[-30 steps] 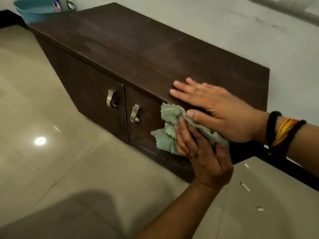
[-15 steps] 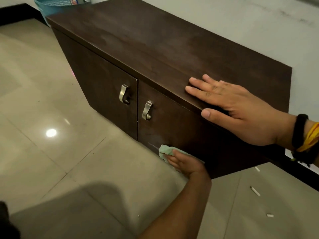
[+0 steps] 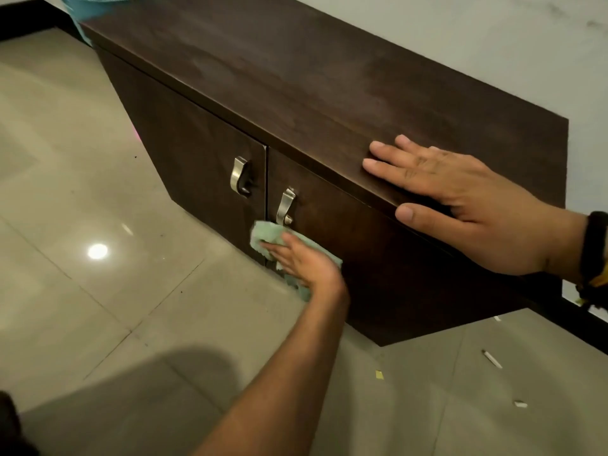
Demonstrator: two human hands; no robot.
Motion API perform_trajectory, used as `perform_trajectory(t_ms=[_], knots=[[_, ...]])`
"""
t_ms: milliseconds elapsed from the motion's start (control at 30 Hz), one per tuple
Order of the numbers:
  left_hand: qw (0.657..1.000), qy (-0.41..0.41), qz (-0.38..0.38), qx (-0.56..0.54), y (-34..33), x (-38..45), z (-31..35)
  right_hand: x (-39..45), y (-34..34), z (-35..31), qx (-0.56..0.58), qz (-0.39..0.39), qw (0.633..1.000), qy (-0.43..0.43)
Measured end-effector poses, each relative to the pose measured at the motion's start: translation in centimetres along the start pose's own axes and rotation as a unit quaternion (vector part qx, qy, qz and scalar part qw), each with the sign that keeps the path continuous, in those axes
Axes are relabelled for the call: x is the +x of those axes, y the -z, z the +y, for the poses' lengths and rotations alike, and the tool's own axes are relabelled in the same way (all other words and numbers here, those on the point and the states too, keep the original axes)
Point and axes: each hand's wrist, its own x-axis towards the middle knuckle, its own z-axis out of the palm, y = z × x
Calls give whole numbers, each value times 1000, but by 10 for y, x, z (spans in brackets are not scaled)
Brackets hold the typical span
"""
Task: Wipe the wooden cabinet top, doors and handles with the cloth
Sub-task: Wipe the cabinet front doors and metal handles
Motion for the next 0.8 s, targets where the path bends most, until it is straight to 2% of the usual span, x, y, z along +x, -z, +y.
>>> perform_trajectory(t_ms=[100, 200, 267, 333, 400, 433, 500, 567, 600, 700, 800], knots=[[997, 30, -53, 51, 13, -48, -39, -1, -1, 0, -3, 2, 1000, 1], [993, 44, -74, 79, 20, -52, -69, -1, -1, 0, -6, 1, 1000, 0], [993, 91, -55, 49, 16, -10, -78, 0, -1, 0, -10, -2, 1000, -3], [984, 170, 6, -46, 7, 59, -94, 0, 0, 0, -9, -4, 1000, -5], [978, 188, 8, -87, 1, 123, -113, 0, 0, -1, -9, -1, 1000, -5], [979, 182, 7, -90, 3, 126, -99, 0, 0, -1, -9, 0, 1000, -6], [992, 110, -30, -61, 12, 80, -66, 1, -1, 0, -7, 0, 1000, -8], [998, 34, -52, -20, 19, 25, -70, 1, -1, 1, -7, 2, 1000, -7], [997, 23, -79, 11, 21, -3, -81, 0, -1, 1, -7, 5, 1000, -5], [986, 131, -105, -7, 25, -63, -124, 0, -1, 0, -7, 5, 1000, -2], [951, 258, -170, -22, 30, -92, -156, 0, -1, -1, -2, 1, 1000, -4]])
